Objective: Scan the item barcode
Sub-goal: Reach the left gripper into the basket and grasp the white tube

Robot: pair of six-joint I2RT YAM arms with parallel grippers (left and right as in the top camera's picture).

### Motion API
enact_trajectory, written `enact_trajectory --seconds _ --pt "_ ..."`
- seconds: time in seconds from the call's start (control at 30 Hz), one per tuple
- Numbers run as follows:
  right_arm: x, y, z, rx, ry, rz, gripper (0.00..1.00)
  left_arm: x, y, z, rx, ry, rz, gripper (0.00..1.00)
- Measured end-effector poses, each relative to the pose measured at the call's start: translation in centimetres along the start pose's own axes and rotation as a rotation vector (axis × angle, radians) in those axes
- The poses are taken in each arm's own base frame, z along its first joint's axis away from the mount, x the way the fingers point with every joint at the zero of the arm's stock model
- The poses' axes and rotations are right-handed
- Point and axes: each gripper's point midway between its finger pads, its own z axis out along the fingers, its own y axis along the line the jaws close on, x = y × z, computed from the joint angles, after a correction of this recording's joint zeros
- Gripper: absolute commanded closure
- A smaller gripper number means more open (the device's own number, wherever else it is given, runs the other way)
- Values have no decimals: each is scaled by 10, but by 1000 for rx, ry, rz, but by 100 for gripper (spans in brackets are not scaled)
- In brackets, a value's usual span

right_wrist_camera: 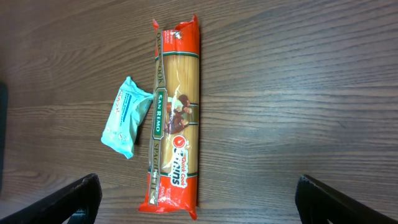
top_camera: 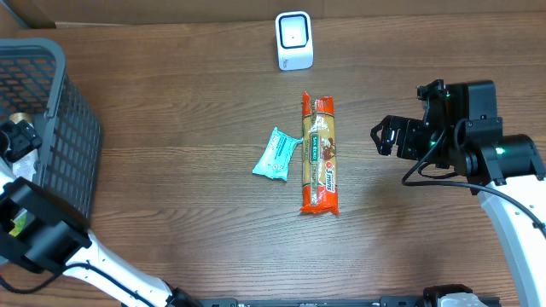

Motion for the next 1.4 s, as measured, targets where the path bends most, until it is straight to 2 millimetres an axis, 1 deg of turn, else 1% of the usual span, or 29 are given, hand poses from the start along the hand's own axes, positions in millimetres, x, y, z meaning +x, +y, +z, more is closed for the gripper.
enact_trajectory --seconds 0.13,0.17,0.23,0.33,0.37,0.43,0.5,0.53,0.57,0.6,0.63,0.67,0.8,0.9,0.97,1.07,1.23,1.3,1.4 --pt "1 0 0 2 6 2 0 -6 1 28 -26 -2 15 7" --pt "2 -1 0 2 8 3 0 -7 2 32 -32 -2 19 8" --pt "3 -1 0 3 10 4 0 -6 2 46 -46 13 31 9" --pt "4 -1 0 4 14 5 0 -2 1 66 -54 40 52 17" --pt "4 -1 0 4 14 5 0 0 1 74 -58 51 57 21" --pt "4 -1 0 4 15 5 0 1 2 80 -65 58 59 26" --pt "4 -1 0 4 14 5 0 1 2 81 -68 59 60 33" --pt "4 -1 0 4 15 4 0 2 2 81 -67 62 60 41" --pt "4 -1 0 4 16 5 0 3 1 82 -64 67 61 51" --pt "4 -1 0 5 16 5 0 4 1 83 -64 70 66 66" --pt "4 -1 0 5 16 6 0 4 0 83 -62 72 71 83" --pt "4 -1 0 5 17 6 0 5 -1 83 -62 74 76 95" --pt "5 -2 1 6 21 6 0 -1 -2 76 -84 60 89 96" --pt "6 -2 3 7 25 9 0 0 -2 75 -85 65 82 96" --pt "6 -3 4 8 29 9 0 2 -2 74 -86 72 75 96" --pt "4 -3 6 8 28 9 0 9 -2 72 -85 104 63 96" --pt "2 -5 15 11 39 13 0 16 -3 65 -78 133 20 96" --pt "2 -7 18 14 48 16 0 16 -6 60 -58 131 5 96" --pt "2 -7 20 14 48 16 0 12 -13 46 -10 107 -14 96"
